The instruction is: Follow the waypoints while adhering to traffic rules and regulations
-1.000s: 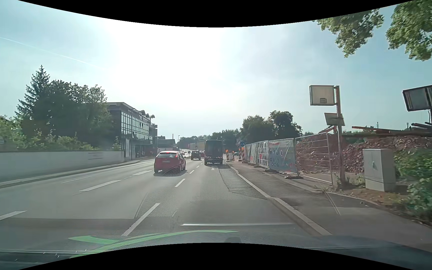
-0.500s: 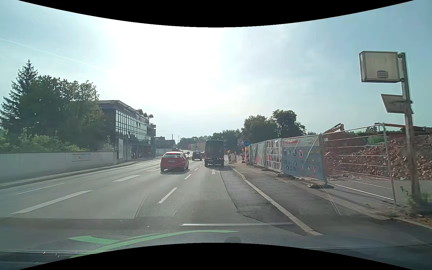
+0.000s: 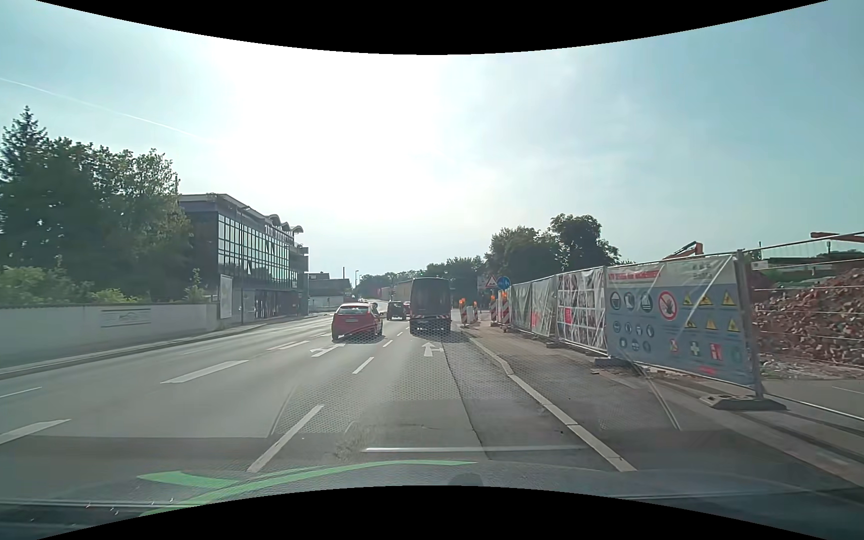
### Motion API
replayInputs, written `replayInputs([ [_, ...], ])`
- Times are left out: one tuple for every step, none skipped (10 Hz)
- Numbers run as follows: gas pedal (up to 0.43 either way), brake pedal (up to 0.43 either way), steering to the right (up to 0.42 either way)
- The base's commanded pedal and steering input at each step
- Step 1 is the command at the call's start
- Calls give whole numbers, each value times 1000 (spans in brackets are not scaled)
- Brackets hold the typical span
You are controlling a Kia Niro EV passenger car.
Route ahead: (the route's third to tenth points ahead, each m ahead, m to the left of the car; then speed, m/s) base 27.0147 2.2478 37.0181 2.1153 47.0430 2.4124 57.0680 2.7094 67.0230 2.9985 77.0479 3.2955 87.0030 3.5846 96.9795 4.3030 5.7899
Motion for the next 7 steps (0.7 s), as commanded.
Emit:
replayInputs([
  [98,0,-5],
  [130,0,-5],
  [130,0,-6],
  [157,0,-5],
  [169,0,-6],
  [169,0,-6],
  [169,0,-6],
])
